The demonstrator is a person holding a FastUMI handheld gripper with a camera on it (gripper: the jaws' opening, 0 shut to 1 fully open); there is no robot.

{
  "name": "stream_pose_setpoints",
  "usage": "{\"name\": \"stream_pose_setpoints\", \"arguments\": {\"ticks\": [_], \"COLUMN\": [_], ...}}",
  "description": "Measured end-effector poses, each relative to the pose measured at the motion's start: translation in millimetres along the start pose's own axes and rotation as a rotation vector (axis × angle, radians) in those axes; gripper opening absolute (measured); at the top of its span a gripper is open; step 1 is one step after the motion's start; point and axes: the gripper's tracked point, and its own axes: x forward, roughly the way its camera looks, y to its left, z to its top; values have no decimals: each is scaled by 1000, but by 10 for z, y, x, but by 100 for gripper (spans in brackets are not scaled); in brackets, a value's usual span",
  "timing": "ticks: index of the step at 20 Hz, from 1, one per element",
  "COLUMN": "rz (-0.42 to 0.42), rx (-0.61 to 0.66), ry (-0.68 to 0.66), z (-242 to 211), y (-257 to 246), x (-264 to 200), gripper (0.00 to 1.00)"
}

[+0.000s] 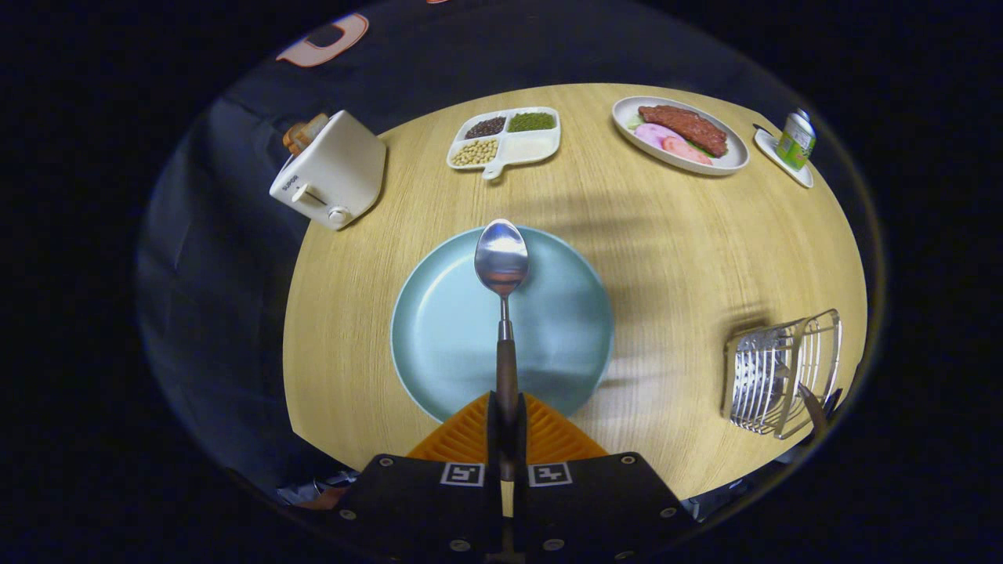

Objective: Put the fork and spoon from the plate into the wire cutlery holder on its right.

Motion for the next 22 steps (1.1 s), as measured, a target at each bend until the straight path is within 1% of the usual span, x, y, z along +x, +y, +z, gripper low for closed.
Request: {"name": "stream_pose_setpoints", "arguments": {"ticks": [4,9,15,22], "rz": [-47,-120,-152,-143], "rx": [49,89,131,90], "ry": [-47,-70,-53,5], "z": [-18,-207,-492,-717], "y": [-422,-996,-1501,-1717], "x": [-371,-741,-975,-1002], "gripper": [6,6,6,6]}}
